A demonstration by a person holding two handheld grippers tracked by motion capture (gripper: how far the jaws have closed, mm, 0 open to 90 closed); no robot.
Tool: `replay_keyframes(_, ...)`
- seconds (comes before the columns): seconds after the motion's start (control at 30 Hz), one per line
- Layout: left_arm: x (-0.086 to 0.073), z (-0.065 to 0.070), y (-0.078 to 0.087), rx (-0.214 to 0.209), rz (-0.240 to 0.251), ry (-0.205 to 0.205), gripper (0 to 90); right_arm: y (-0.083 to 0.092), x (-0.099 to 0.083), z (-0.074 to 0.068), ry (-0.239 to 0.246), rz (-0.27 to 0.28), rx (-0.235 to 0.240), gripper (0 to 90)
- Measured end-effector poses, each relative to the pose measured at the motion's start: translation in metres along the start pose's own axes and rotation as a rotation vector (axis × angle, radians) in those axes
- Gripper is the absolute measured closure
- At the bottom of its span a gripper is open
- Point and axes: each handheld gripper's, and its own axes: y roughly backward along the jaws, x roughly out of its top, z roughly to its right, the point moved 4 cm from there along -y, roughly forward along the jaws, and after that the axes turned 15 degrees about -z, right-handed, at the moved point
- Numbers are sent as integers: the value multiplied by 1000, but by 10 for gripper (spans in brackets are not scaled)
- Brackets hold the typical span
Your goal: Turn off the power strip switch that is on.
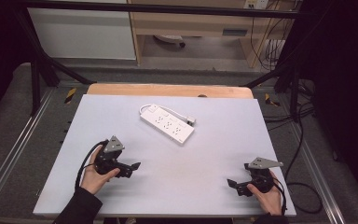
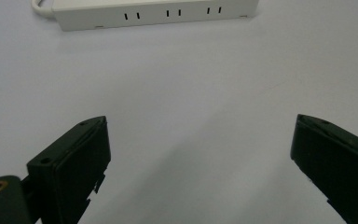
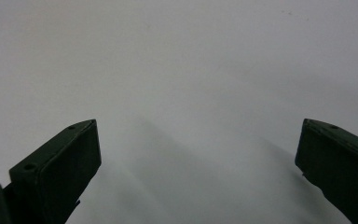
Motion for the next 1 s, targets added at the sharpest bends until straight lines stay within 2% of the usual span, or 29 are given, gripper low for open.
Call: replay_keyframes(1.0, 28, -3, -11, 6, 2, 11, 55, 0, 0, 0, 4, 3, 0, 7)
